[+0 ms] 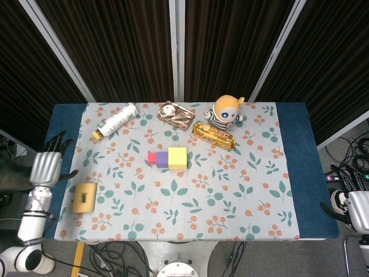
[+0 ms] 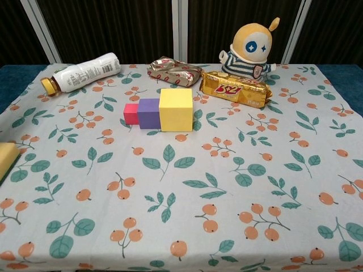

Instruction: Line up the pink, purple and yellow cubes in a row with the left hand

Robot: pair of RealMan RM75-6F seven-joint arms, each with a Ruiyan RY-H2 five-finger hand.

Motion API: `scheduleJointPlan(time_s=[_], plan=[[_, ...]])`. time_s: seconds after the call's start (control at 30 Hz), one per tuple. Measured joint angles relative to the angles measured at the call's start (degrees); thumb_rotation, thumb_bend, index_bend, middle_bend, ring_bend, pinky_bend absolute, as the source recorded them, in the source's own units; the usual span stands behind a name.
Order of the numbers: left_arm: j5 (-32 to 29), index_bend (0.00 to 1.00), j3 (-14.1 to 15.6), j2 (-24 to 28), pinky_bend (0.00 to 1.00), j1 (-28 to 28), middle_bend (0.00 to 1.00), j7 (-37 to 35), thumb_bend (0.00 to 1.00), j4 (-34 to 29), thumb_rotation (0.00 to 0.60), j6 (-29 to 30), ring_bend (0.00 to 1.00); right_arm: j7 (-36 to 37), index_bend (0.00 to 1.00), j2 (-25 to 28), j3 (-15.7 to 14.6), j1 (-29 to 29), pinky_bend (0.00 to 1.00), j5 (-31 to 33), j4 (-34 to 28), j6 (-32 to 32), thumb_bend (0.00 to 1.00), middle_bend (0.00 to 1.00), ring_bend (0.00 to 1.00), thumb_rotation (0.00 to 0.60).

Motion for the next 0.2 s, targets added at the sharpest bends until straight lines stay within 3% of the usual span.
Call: scheduleJointPlan(time_s=[0.2], plan=[[3.1,0.25,4.0,4.0,0.20,7.4,0.14,0.7,0.16,-5.8,0.600,7.1,0.12,-2.4,0.01,-0.8,-0.1,0.0,0.10,-0.7,-0.7,0.9,0.12,0.13,0.01,0.600]])
